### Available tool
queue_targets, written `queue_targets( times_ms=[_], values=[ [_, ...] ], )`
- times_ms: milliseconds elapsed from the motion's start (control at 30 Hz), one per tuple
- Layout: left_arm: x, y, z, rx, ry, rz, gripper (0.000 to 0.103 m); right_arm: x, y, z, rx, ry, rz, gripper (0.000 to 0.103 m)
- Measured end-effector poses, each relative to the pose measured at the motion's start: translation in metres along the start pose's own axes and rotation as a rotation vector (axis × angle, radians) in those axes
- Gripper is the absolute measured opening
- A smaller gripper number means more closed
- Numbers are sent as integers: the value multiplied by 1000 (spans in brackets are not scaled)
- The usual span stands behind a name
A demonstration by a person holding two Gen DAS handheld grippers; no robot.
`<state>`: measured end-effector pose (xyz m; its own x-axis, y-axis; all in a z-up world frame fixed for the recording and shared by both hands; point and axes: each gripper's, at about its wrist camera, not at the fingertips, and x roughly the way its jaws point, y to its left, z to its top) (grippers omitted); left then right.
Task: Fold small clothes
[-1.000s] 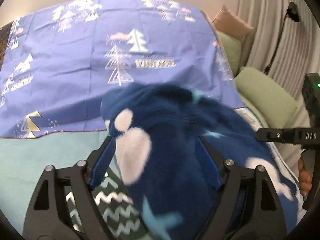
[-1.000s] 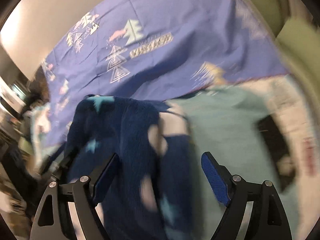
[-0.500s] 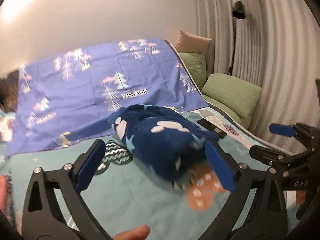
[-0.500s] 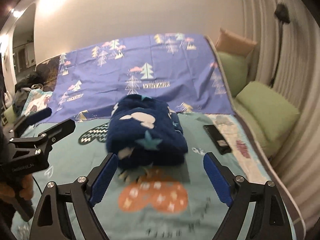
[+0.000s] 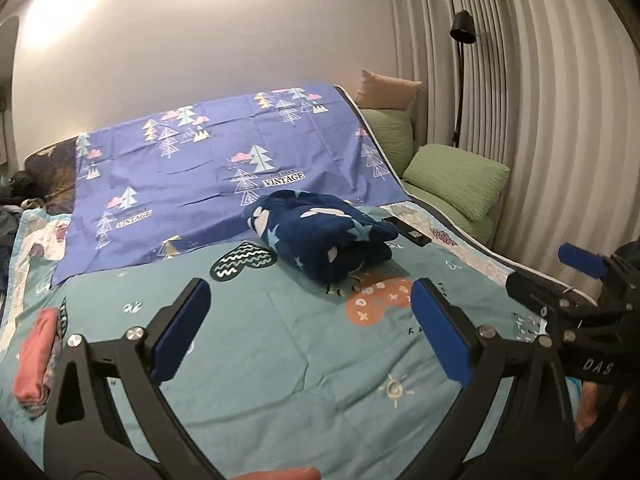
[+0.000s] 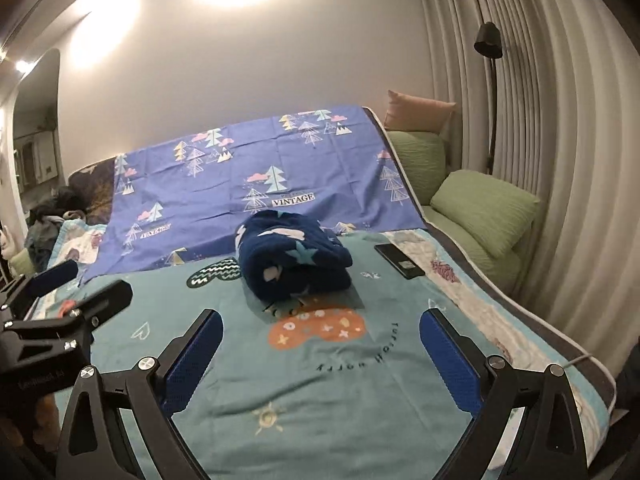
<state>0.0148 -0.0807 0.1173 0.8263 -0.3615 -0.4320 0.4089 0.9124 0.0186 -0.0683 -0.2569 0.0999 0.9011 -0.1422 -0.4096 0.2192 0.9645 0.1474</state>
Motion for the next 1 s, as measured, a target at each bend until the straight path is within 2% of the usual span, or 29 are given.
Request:
queue_targets(
  times_ms=[200, 367, 467, 1000],
  values=[
    [-25, 7, -15, -10, -3, 39, 100, -17, 21, -11, -17, 3, 5, 101],
    [-32, 17, -22, -34, 22, 32, 100, -23, 34, -17, -17, 14, 14, 101],
    [-32, 21, -26, -43, 37, 39, 100, -25, 38, -20, -24, 16, 8, 101],
    [-45, 22, -34, -33, 12, 70, 100, -29, 45, -23, -26, 26, 7, 101]
  ],
)
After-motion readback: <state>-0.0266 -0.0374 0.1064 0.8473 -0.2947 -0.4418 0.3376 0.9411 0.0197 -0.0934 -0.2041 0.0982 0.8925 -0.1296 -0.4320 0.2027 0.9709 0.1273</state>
